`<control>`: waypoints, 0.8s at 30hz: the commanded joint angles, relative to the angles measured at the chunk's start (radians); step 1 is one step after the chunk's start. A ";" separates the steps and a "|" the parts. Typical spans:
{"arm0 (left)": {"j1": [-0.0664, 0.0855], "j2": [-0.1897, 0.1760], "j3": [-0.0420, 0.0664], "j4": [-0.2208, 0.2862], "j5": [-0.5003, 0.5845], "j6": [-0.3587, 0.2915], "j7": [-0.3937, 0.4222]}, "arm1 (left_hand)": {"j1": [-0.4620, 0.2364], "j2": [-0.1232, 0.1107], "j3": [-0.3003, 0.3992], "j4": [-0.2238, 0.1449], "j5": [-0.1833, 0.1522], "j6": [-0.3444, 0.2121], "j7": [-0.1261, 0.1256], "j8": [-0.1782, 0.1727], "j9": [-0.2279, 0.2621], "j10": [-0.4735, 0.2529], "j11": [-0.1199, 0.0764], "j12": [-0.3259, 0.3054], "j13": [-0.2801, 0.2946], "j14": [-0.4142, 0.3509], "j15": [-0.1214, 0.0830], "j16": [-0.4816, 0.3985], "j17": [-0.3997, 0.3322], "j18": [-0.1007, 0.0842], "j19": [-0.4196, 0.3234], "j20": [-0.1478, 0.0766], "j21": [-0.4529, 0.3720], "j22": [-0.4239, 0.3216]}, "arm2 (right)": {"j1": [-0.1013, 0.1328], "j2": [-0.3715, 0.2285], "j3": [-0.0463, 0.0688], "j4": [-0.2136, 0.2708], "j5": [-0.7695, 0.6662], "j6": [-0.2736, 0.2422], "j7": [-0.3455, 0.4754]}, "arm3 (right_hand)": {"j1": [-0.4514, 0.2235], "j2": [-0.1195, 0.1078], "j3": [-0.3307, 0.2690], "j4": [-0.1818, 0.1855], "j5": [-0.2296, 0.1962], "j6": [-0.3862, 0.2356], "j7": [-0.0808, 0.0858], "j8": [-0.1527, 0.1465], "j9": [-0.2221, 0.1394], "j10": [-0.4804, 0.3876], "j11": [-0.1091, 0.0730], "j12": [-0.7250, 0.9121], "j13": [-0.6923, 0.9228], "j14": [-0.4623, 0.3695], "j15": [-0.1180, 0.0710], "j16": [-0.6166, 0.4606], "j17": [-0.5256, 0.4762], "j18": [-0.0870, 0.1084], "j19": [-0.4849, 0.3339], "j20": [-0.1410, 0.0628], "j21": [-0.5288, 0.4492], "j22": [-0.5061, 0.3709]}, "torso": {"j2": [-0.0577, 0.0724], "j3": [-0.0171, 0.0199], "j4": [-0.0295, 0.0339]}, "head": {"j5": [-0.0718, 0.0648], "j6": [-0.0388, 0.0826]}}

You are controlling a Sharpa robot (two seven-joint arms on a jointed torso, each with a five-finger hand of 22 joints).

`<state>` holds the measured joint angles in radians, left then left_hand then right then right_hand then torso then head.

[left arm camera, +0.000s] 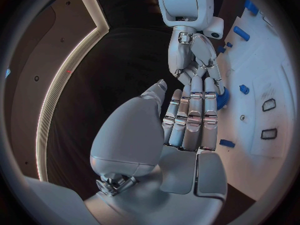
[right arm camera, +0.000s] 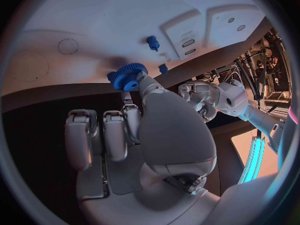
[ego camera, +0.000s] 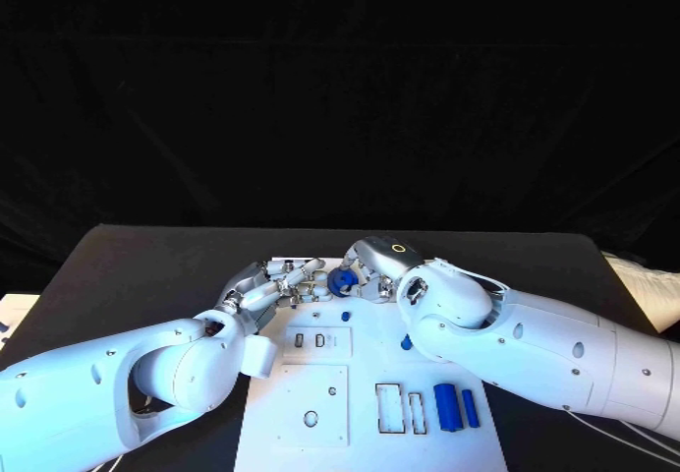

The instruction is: Assemble the parts on the task board

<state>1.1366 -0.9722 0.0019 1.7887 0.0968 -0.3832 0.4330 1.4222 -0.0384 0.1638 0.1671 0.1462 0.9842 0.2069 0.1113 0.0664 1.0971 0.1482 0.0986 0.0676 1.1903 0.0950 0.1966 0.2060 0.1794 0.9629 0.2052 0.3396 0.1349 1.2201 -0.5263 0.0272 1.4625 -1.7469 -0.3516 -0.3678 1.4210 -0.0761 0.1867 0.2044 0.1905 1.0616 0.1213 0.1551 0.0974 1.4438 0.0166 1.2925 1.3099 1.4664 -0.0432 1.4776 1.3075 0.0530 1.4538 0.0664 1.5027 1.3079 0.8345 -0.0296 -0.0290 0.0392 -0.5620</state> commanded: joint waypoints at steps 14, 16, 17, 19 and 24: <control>0.001 0.003 0.001 0.003 0.005 0.021 0.011 | 0.006 -0.001 0.001 -0.008 -0.004 0.003 0.008 -0.005 -0.001 -0.003 0.004 -0.005 -0.001 0.005 0.000 -0.006 0.003 0.003 0.008 0.000 -0.003 -0.002 | -0.003 0.046 -0.004 -0.065 -0.013 0.038 0.015 | -0.023 -0.017 0.013 0.015 -0.005 -0.017 -0.001 -0.023 0.030 -0.014 0.016 -0.034 0.001 0.064 0.006 0.005 0.043 -0.018 0.006 0.007 0.005 0.113 | 0.000 0.0019 -0.0029 | 0.004 -0.005; 0.001 0.003 0.001 0.003 0.005 0.021 0.010 | 0.006 -0.001 0.001 -0.008 -0.004 0.003 0.008 -0.005 -0.001 -0.003 0.004 -0.005 -0.001 0.005 0.000 -0.006 0.003 0.003 0.008 0.000 -0.003 -0.002 | -0.003 0.049 -0.005 -0.068 -0.012 0.038 0.017 | -0.034 -0.024 0.009 0.019 -0.006 -0.029 0.005 -0.034 0.029 -0.017 0.021 -0.039 -0.002 0.064 0.011 0.005 0.044 -0.019 0.006 0.011 0.005 0.113 | 0.000 0.0022 -0.0032 | 0.004 -0.006; 0.001 0.003 0.001 0.003 0.005 0.021 0.010 | 0.006 -0.001 0.001 -0.008 -0.004 0.003 0.008 -0.005 -0.001 -0.003 0.004 -0.005 -0.001 0.005 0.000 -0.006 0.003 0.003 0.008 0.000 -0.003 -0.002 | -0.003 0.050 -0.005 -0.070 -0.011 0.037 0.018 | -0.038 -0.027 0.007 0.021 -0.006 -0.036 0.007 -0.040 0.028 -0.019 0.024 -0.043 -0.004 0.064 0.013 0.006 0.044 -0.019 0.005 0.012 0.005 0.113 | 0.001 0.0021 -0.0028 | 0.004 -0.006; 0.001 0.003 0.001 0.003 0.005 0.021 0.009 | 0.006 -0.001 0.001 -0.008 -0.004 0.003 0.008 -0.005 -0.001 -0.003 0.004 -0.005 -0.001 0.005 0.000 -0.006 0.003 0.003 0.008 0.000 -0.003 -0.002 | -0.003 0.052 -0.006 -0.073 -0.010 0.038 0.019 | -0.045 -0.034 0.002 0.023 -0.007 -0.054 0.014 -0.056 0.025 -0.024 0.030 -0.053 -0.010 0.064 0.018 0.006 0.045 -0.018 0.005 0.017 0.004 0.113 | 0.001 0.0020 -0.0028 | 0.003 -0.006; 0.001 0.003 0.001 0.003 0.005 0.020 0.008 | 0.006 -0.001 0.001 -0.008 -0.004 0.003 0.008 -0.005 -0.001 -0.003 0.004 -0.005 -0.001 0.005 0.000 -0.006 0.003 0.003 0.008 0.000 -0.003 -0.002 | -0.002 0.054 -0.006 -0.078 -0.006 0.046 0.019 | -0.066 -0.048 -0.016 0.031 -0.010 -0.077 0.021 -0.082 0.023 -0.039 0.038 -0.082 -0.029 0.064 0.026 0.007 0.048 -0.018 0.003 0.026 0.004 0.112 | 0.000 0.0021 -0.0024 | 0.002 -0.005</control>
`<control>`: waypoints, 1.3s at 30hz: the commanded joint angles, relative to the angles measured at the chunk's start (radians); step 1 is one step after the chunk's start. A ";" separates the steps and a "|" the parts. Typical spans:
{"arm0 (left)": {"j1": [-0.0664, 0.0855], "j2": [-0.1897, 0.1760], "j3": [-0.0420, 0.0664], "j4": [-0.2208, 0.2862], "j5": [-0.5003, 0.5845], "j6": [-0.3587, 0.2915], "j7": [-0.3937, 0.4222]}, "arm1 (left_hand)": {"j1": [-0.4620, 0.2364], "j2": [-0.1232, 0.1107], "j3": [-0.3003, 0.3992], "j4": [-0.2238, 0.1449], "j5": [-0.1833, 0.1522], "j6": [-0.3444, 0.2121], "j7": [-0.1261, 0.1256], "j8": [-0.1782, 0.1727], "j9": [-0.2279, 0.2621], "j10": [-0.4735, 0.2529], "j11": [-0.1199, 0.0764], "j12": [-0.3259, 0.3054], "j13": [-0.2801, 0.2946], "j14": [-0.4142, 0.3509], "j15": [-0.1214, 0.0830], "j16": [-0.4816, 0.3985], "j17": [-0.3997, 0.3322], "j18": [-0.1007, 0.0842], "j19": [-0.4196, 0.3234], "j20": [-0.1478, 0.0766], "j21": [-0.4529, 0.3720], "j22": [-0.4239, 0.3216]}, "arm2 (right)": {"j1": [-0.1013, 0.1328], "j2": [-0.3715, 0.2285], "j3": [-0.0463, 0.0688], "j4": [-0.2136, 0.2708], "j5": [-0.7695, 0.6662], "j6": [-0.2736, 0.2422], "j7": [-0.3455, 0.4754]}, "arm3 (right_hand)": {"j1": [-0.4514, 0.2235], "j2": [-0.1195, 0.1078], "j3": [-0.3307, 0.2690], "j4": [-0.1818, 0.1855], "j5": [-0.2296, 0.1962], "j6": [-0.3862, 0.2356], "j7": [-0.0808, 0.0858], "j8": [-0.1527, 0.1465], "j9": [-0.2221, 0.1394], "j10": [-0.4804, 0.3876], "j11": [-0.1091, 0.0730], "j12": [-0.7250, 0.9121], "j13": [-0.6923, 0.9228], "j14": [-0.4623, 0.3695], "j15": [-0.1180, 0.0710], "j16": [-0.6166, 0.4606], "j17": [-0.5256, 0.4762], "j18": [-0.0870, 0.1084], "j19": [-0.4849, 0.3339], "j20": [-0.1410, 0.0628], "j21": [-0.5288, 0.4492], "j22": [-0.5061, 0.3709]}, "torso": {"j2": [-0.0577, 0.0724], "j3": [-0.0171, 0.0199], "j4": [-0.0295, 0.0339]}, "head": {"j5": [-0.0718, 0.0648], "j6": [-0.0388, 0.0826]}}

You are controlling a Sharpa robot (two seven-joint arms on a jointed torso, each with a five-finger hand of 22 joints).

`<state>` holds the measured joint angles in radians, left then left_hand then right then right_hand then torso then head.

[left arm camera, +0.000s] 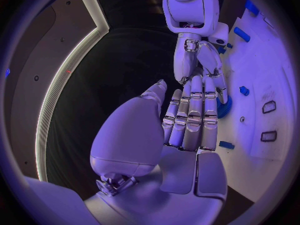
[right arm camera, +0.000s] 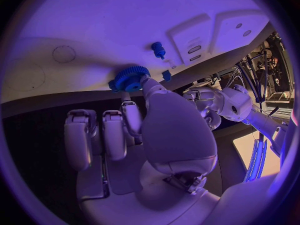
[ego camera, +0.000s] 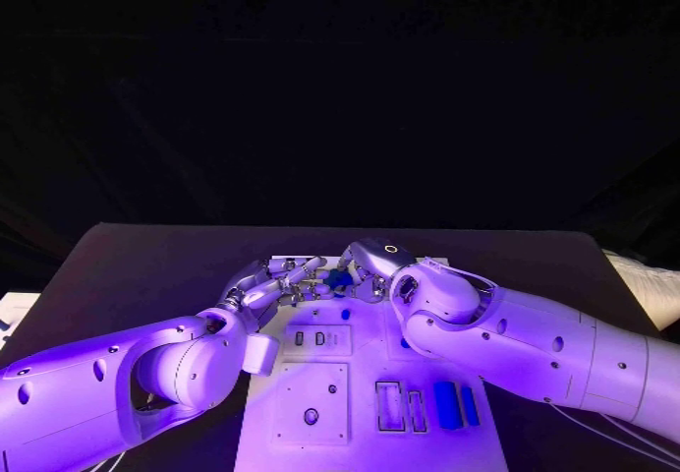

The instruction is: Assemble the parts on the task board

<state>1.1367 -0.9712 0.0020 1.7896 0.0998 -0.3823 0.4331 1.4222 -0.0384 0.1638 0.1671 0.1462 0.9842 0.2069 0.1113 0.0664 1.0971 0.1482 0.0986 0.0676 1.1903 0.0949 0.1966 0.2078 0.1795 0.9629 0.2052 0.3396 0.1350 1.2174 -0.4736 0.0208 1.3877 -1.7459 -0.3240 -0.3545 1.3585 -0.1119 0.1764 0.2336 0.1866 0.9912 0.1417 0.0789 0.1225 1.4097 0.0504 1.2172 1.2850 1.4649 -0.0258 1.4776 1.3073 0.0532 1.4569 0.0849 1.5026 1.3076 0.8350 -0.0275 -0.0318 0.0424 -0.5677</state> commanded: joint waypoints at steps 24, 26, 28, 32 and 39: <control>0.001 -0.002 0.001 0.005 0.002 0.008 0.007 | 0.007 -0.003 0.002 -0.011 -0.004 0.002 0.008 -0.007 -0.001 -0.004 0.005 -0.008 -0.001 0.004 0.000 -0.009 0.002 0.003 0.008 0.000 -0.004 -0.002 | 0.001 -0.007 -0.002 -0.019 0.071 0.090 0.009 | -0.179 0.024 -0.071 0.057 0.051 -0.015 0.007 -0.013 -0.002 0.001 0.013 0.005 0.015 0.069 0.018 0.015 0.068 -0.018 0.002 0.020 0.005 0.118 | 0.000 0.0011 0.0012 | -0.004 0.000; 0.001 -0.002 0.001 0.005 0.002 0.007 0.007 | 0.007 -0.003 0.002 -0.011 -0.004 0.002 0.008 -0.007 -0.001 -0.004 0.005 -0.008 -0.001 0.004 0.000 -0.009 0.002 0.003 0.008 0.000 -0.004 -0.002 | 0.001 -0.008 -0.002 -0.019 0.072 0.087 0.009 | -0.179 0.024 -0.072 0.057 0.052 -0.014 0.007 -0.012 -0.001 0.001 0.013 0.005 0.015 0.069 0.018 0.015 0.069 -0.019 0.002 0.020 0.005 0.118 | 0.000 0.0005 0.0008 | -0.004 -0.001; 0.001 -0.002 0.001 0.005 0.002 0.006 0.007 | 0.008 -0.003 0.003 -0.012 -0.004 0.002 0.008 -0.008 -0.001 -0.004 0.005 -0.009 -0.001 0.004 0.000 -0.010 0.003 0.003 0.008 0.000 -0.004 -0.003 | 0.001 -0.010 -0.002 -0.019 0.071 0.082 0.007 | -0.179 0.024 -0.072 0.057 0.052 -0.014 0.007 -0.012 -0.001 0.001 0.013 0.005 0.016 0.069 0.018 0.015 0.069 -0.019 0.002 0.020 0.005 0.118 | 0.001 0.0007 0.0006 | -0.004 0.000; 0.001 -0.002 0.001 0.005 0.002 0.005 0.007 | 0.008 -0.003 0.003 -0.013 -0.004 0.002 0.008 -0.008 -0.001 -0.004 0.005 -0.009 -0.001 0.004 0.000 -0.010 0.003 0.003 0.008 0.000 -0.004 -0.003 | 0.001 -0.014 -0.002 -0.020 0.065 0.082 0.003 | -0.180 0.023 -0.073 0.056 0.053 -0.014 0.007 -0.012 -0.001 0.002 0.013 0.005 0.016 0.069 0.018 0.016 0.070 -0.019 0.002 0.020 0.005 0.118 | 0.001 0.0003 0.0003 | -0.004 -0.001; 0.001 -0.005 0.001 0.006 0.002 0.003 0.008 | 0.008 -0.003 0.003 -0.013 -0.004 0.002 0.008 -0.008 -0.001 -0.004 0.005 -0.009 -0.001 0.004 0.000 -0.010 0.003 0.003 0.008 0.000 -0.004 -0.003 | 0.001 -0.031 -0.004 -0.012 0.051 0.072 0.003 | -0.180 0.021 -0.074 0.055 0.054 -0.013 0.006 -0.012 -0.001 0.002 0.012 0.006 0.017 0.069 0.018 0.016 0.071 -0.019 0.003 0.020 0.006 0.119 | 0.000 0.0003 0.0007 | -0.003 -0.005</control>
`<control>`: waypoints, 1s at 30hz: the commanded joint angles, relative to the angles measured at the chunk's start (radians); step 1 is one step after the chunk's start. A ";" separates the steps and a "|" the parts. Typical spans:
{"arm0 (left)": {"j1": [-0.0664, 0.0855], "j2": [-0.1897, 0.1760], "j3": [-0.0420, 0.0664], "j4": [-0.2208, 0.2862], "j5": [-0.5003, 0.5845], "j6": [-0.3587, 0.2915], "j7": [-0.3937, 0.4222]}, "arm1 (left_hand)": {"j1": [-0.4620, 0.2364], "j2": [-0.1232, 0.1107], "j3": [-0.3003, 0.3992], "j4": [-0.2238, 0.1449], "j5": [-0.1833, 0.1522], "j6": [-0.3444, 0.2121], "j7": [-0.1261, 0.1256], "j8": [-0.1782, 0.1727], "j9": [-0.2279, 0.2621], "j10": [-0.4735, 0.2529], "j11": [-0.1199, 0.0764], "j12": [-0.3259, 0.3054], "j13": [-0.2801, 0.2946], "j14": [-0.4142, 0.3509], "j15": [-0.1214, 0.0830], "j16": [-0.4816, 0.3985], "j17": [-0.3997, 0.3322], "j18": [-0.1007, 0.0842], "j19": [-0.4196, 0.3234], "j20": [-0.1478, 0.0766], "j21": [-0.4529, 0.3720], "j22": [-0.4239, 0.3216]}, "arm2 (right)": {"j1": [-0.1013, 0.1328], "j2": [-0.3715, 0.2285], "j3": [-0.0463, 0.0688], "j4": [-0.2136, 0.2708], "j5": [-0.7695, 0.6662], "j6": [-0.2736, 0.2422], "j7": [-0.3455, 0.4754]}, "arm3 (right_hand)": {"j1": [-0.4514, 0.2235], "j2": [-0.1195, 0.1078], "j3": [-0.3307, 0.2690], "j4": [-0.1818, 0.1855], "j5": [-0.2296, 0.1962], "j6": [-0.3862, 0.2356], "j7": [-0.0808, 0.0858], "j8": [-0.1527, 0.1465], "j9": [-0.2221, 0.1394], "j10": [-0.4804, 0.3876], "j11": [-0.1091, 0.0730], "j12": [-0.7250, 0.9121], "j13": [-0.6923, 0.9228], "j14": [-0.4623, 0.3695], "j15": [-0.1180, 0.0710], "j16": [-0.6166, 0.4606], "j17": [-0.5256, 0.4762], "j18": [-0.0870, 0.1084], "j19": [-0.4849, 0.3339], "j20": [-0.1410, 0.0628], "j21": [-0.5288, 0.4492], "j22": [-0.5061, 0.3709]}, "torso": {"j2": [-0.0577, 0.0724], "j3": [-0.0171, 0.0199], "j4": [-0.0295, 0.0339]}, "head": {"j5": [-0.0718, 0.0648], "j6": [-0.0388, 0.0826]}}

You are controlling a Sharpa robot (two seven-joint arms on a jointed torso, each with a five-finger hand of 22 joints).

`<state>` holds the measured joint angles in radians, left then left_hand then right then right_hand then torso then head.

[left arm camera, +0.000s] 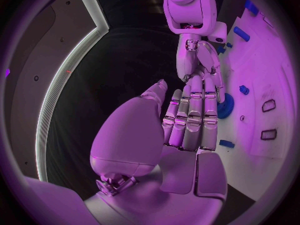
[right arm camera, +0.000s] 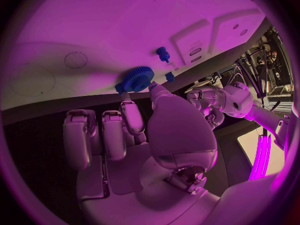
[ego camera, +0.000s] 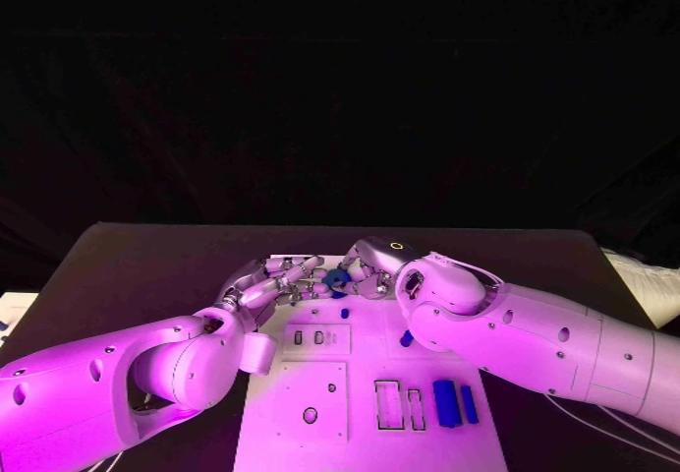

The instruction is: Assemble the parts on the task board

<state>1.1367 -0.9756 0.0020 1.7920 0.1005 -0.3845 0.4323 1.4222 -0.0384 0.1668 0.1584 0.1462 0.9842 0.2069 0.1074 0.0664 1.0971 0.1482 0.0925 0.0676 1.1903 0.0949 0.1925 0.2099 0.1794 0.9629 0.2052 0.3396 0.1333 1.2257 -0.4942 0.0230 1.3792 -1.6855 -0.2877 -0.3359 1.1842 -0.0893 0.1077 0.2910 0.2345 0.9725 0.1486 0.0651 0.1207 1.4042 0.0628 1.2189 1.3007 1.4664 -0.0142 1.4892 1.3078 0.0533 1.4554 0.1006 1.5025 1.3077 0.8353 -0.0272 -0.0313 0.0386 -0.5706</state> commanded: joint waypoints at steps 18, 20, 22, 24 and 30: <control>0.001 -0.004 0.001 0.001 0.002 0.003 0.009 | 0.010 -0.003 0.002 -0.006 -0.004 0.002 0.009 -0.005 -0.001 -0.004 0.005 -0.005 -0.001 0.003 0.000 -0.007 0.002 0.003 0.008 0.000 -0.005 -0.001 | -0.019 -0.068 -0.008 0.059 -0.021 -0.177 0.043 | 0.005 -0.001 -0.008 -0.006 0.034 0.021 -0.006 0.003 0.004 0.017 -0.005 0.020 0.015 0.071 0.002 0.011 0.085 -0.021 0.012 0.002 0.010 0.129 | 0.000 0.0006 0.0002 | 0.002 -0.003; 0.001 -0.004 0.001 0.001 0.002 0.003 0.009 | 0.010 -0.003 0.002 -0.006 -0.004 0.002 0.009 -0.005 -0.001 -0.004 0.005 -0.005 -0.001 0.003 0.000 -0.007 0.002 0.003 0.008 0.000 -0.005 -0.001 | -0.020 -0.072 -0.008 0.064 -0.017 -0.188 0.051 | 0.008 -0.001 -0.008 -0.007 0.036 0.021 -0.006 0.002 0.004 0.016 -0.005 0.019 0.015 0.070 0.002 0.010 0.084 -0.021 0.012 0.001 0.010 0.129 | 0.000 0.0005 -0.0007 | 0.002 -0.002; 0.001 -0.005 0.001 0.001 0.002 0.003 0.009 | 0.010 -0.003 0.002 -0.006 -0.004 0.002 0.009 -0.005 -0.001 -0.004 0.005 -0.005 -0.001 0.003 0.000 -0.007 0.002 0.003 0.008 0.000 -0.005 -0.001 | -0.020 -0.074 -0.008 0.068 -0.014 -0.195 0.060 | 0.010 -0.001 -0.007 -0.008 0.036 0.020 -0.006 0.001 0.004 0.016 -0.005 0.018 0.014 0.070 0.002 0.010 0.084 -0.021 0.012 0.001 0.010 0.129 | 0.000 0.0002 -0.0004 | 0.001 -0.002; 0.001 -0.005 0.001 0.001 0.002 0.004 0.009 | 0.010 -0.003 0.002 -0.006 -0.004 0.002 0.009 -0.005 -0.001 -0.004 0.005 -0.005 -0.001 0.003 0.000 -0.007 0.002 0.003 0.008 0.000 -0.005 -0.001 | -0.021 -0.076 -0.008 0.072 -0.011 -0.192 0.068 | 0.013 -0.002 -0.007 -0.009 0.036 0.021 -0.006 0.001 0.004 0.016 -0.005 0.019 0.015 0.071 0.002 0.011 0.085 -0.021 0.013 0.001 0.011 0.130 | 0.000 0.0002 0.0004 | 0.000 -0.003; 0.001 -0.005 0.001 0.001 0.002 0.004 0.009 | 0.010 -0.003 0.002 -0.006 -0.004 0.002 0.009 -0.005 -0.001 -0.004 0.005 -0.005 -0.001 0.003 0.000 -0.007 0.002 0.003 0.008 0.000 -0.005 -0.001 | -0.021 -0.079 -0.008 0.081 0.012 -0.111 0.079 | 0.021 -0.003 -0.007 -0.012 0.035 0.024 -0.007 0.001 0.004 0.018 -0.006 0.021 0.017 0.071 0.001 0.012 0.089 -0.022 0.016 0.000 0.012 0.134 | 0.000 -0.0001 0.0011 | 0.001 -0.003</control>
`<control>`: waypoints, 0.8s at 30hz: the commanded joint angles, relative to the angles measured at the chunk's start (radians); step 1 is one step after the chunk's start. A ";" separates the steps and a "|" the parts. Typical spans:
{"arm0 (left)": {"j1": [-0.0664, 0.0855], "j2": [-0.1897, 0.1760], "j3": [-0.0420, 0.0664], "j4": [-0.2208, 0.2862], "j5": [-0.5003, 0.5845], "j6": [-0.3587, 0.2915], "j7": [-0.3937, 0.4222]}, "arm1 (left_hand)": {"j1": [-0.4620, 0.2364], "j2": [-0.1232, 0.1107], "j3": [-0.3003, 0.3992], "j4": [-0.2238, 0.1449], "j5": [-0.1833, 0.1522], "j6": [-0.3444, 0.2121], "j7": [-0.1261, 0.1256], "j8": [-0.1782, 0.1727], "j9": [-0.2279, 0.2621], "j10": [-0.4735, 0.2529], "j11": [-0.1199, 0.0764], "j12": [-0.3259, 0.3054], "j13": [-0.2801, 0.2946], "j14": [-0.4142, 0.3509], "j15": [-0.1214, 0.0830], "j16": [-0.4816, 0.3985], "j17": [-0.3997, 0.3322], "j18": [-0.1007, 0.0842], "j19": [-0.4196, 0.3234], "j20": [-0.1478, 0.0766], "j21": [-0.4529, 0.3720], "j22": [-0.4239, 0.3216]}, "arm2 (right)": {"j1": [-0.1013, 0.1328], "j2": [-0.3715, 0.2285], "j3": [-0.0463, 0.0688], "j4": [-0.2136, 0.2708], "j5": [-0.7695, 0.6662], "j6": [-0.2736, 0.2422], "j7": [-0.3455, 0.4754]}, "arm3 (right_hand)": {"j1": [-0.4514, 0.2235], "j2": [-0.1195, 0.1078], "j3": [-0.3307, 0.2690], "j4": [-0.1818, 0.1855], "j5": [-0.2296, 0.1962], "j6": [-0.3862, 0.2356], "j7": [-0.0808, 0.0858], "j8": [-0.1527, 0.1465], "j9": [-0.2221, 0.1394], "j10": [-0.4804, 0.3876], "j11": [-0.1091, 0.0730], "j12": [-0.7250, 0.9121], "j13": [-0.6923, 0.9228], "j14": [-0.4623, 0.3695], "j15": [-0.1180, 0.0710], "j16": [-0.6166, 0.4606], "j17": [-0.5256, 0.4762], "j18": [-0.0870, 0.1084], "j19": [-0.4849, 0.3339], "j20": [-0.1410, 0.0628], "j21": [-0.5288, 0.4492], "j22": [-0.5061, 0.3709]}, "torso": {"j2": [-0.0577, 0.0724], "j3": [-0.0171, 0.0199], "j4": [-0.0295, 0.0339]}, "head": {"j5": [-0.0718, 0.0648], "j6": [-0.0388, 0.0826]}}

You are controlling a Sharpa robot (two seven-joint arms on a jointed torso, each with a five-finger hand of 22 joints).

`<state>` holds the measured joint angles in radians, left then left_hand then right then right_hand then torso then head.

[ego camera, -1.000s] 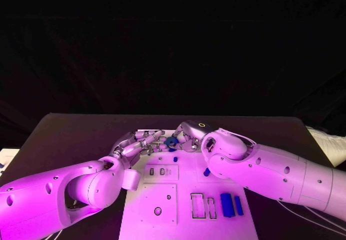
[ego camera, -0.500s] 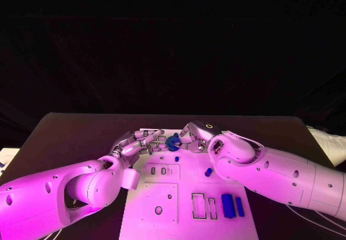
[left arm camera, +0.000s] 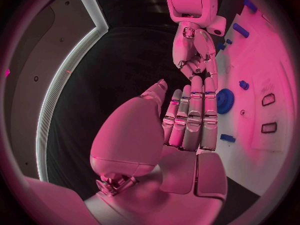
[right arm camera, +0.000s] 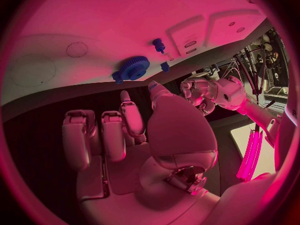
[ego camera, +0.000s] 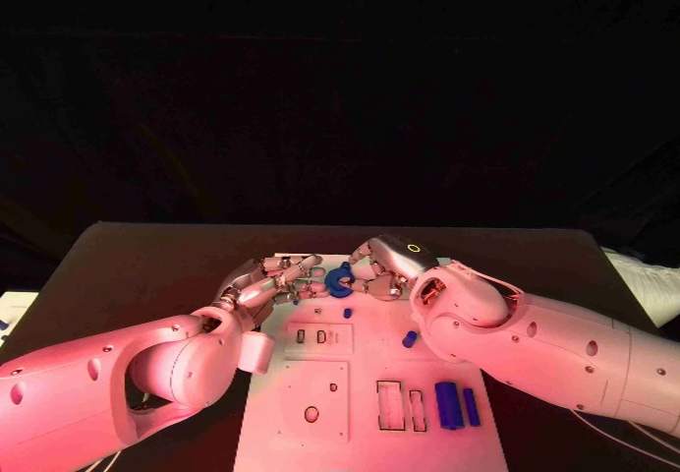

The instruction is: Assemble the parts on the task board

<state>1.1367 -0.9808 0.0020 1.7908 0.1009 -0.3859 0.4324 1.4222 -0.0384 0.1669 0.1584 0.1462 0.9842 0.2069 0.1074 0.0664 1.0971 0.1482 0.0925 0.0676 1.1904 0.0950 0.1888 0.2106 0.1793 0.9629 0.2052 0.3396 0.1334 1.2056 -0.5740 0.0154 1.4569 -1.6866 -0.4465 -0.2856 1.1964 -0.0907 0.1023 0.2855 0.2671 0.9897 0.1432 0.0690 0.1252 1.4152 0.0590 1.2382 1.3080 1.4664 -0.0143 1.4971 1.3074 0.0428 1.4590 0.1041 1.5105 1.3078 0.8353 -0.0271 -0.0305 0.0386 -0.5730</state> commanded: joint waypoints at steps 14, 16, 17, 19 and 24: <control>0.001 0.000 0.001 0.003 0.001 0.004 0.009 | 0.010 -0.003 0.002 -0.006 -0.004 0.002 0.009 -0.005 -0.001 -0.004 0.005 -0.005 -0.001 0.003 0.000 -0.003 0.001 0.003 0.008 0.000 -0.005 -0.001 | 0.001 0.044 0.000 -0.045 0.025 0.181 -0.015 | 0.039 -0.012 -0.017 -0.008 -0.036 -0.069 0.003 -0.009 -0.027 0.003 0.003 -0.004 0.012 0.072 0.005 0.007 0.096 -0.011 0.010 0.000 0.003 0.132 | 0.000 -0.0018 0.0014 | -0.003 -0.001; 0.001 0.000 0.001 0.003 0.001 0.004 0.009 | 0.010 -0.003 0.002 -0.006 -0.004 0.002 0.009 -0.005 -0.001 -0.004 0.005 -0.005 -0.001 0.003 0.000 -0.003 0.001 0.003 0.008 0.000 -0.005 -0.001 | 0.001 0.053 0.000 -0.055 0.024 0.193 -0.019 | 0.043 -0.011 -0.017 -0.009 -0.036 -0.072 0.003 -0.009 -0.028 0.003 0.002 -0.003 0.013 0.072 0.005 0.007 0.097 -0.011 0.010 -0.001 0.003 0.132 | 0.000 -0.0016 0.0021 | -0.003 -0.002; 0.001 0.001 0.001 0.003 0.001 0.004 0.009 | 0.010 -0.003 0.002 -0.006 -0.004 0.002 0.009 -0.005 -0.001 -0.004 0.005 -0.005 -0.001 0.003 0.000 -0.003 0.001 0.003 0.008 0.000 -0.005 -0.001 | 0.001 0.059 0.000 -0.062 0.023 0.203 -0.021 | 0.046 -0.010 -0.016 -0.010 -0.036 -0.074 0.003 -0.009 -0.029 0.003 0.002 -0.001 0.014 0.072 0.004 0.007 0.097 -0.011 0.010 -0.001 0.003 0.132 | 0.001 -0.0016 0.0024 | -0.003 -0.002; 0.001 0.001 0.001 0.003 0.001 0.004 0.009 | 0.010 -0.003 0.002 -0.006 -0.004 0.002 0.009 -0.005 -0.001 -0.004 0.005 -0.005 -0.001 0.003 0.000 -0.003 0.001 0.003 0.008 0.000 -0.005 -0.001 | 0.001 0.063 0.000 -0.067 0.022 0.214 -0.023 | 0.048 -0.009 -0.016 -0.010 -0.036 -0.075 0.002 -0.009 -0.030 0.004 0.002 0.000 0.015 0.072 0.004 0.007 0.098 -0.011 0.009 -0.001 0.003 0.132 | 0.000 -0.0014 0.0026 | -0.002 -0.003; 0.001 -0.001 0.001 0.003 0.001 0.003 0.009 | 0.010 -0.003 0.002 -0.006 -0.004 0.002 0.009 -0.005 -0.001 -0.004 0.005 -0.005 -0.001 0.003 0.000 -0.003 0.001 0.003 0.008 0.000 -0.005 -0.001 | 0.001 0.065 0.000 -0.072 0.017 0.221 -0.033 | 0.049 -0.008 -0.015 -0.011 -0.036 -0.075 0.001 -0.008 -0.030 0.005 0.001 0.002 0.017 0.072 0.004 0.008 0.100 -0.011 0.009 -0.001 0.003 0.132 | 0.000 -0.0014 0.0004 | 0.000 -0.003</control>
<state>1.1368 -0.9818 0.0020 1.7915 0.1011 -0.3867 0.4326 1.4222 -0.0384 0.1669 0.1585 0.1462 0.9842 0.2069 0.1074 0.0664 1.0971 0.1482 0.0926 0.0676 1.1904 0.0950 0.1888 0.2104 0.1794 0.9629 0.2052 0.3396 0.1335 1.2107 -0.5093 0.0183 1.3882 -1.6597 -0.2784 -0.2982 1.2345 -0.1000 0.0870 0.2787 0.2341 0.9230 0.1447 0.0610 0.0946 1.4152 0.0591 1.2382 1.3077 1.4664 -0.0144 1.5009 1.3081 0.0438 1.4613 0.1018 1.5104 1.3075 0.8353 -0.0286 -0.0285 0.0363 -0.5758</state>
